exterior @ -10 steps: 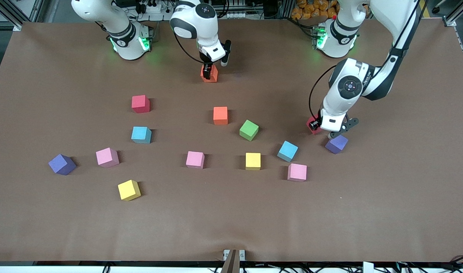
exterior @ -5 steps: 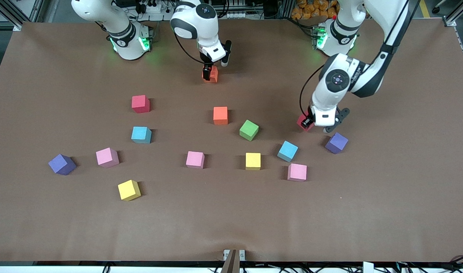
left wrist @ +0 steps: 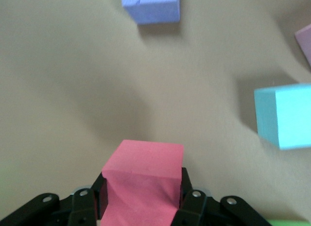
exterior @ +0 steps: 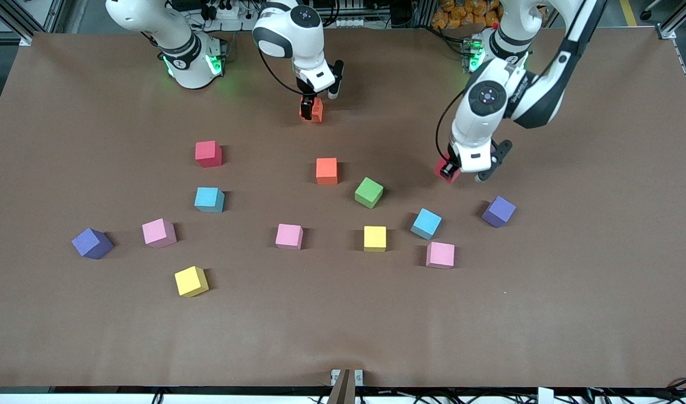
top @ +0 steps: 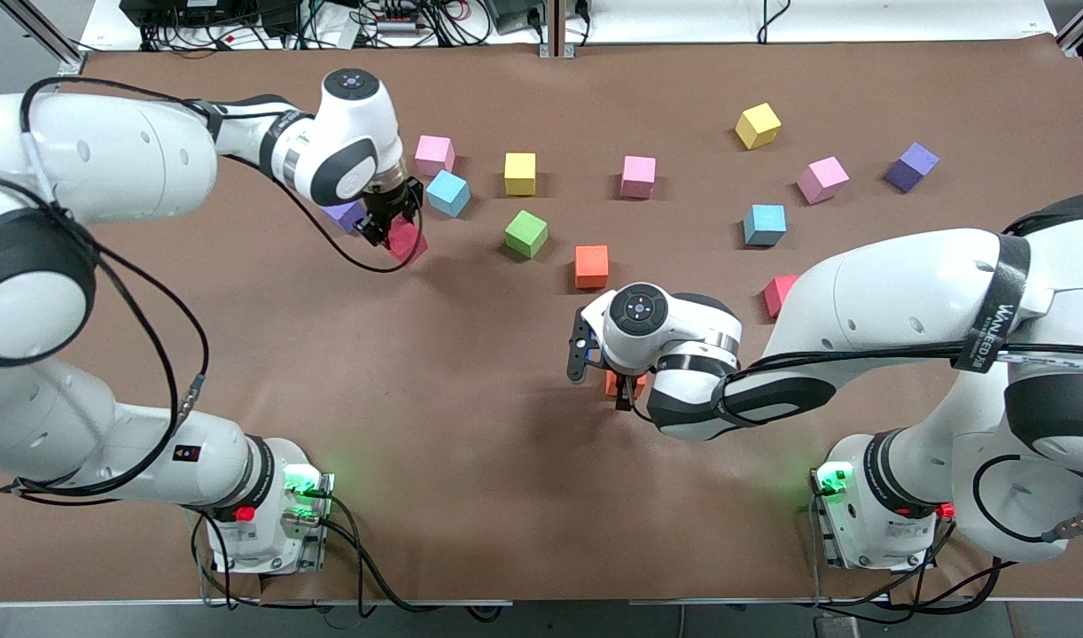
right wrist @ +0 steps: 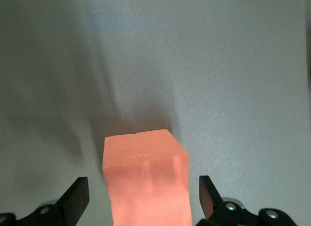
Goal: Form number 2 with 11 blocks
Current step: 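Carry the pink cube beside the orange cube while the right gripper withdraws, then reach and grasp the yellow cube with the right gripper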
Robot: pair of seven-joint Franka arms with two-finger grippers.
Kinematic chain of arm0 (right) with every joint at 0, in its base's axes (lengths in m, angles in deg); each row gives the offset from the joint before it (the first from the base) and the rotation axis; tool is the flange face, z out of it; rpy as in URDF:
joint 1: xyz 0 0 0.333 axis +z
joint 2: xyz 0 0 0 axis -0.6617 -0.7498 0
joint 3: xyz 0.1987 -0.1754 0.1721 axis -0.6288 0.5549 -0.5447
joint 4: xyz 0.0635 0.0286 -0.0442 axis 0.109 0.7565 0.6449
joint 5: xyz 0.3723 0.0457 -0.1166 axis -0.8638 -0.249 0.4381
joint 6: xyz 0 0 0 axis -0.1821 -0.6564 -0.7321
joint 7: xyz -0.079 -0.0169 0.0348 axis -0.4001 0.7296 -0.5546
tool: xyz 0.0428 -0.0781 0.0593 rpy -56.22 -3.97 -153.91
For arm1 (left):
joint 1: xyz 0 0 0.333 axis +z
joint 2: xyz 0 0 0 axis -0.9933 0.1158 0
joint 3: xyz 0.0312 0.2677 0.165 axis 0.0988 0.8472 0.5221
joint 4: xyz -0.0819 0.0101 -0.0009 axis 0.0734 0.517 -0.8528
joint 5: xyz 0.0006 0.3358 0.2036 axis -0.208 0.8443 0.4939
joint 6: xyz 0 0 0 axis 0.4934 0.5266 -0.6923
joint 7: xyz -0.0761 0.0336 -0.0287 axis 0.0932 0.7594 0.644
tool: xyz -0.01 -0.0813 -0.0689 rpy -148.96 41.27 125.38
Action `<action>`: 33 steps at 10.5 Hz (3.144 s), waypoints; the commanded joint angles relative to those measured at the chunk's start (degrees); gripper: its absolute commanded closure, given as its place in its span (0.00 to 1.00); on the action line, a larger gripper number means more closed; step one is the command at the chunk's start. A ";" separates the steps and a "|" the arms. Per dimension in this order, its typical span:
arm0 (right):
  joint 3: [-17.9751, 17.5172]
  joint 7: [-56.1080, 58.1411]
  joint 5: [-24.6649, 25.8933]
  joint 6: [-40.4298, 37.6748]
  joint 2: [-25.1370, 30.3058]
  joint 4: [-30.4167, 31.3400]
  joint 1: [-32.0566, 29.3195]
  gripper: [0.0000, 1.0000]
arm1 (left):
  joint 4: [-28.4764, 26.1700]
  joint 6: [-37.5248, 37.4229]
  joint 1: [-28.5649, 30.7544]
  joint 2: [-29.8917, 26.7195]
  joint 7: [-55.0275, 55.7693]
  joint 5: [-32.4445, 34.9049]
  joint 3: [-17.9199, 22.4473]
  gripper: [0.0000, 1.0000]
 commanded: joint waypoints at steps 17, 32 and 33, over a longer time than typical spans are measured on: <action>0.84 -1.22 -4.12 -24.56 19.01 -13.30 -48.40 0.00 | 9.24 3.19 -11.50 13.32 69.34 -2.96 -18.79 1.00; 0.58 -0.61 -12.05 -26.32 -29.90 -61.86 -62.50 0.00 | 15.15 3.29 -11.95 23.02 81.54 13.96 -18.44 1.00; 0.58 -0.17 -12.05 -26.32 -29.99 -61.86 -62.50 0.00 | 15.23 3.29 -11.51 22.84 81.54 13.96 -18.18 1.00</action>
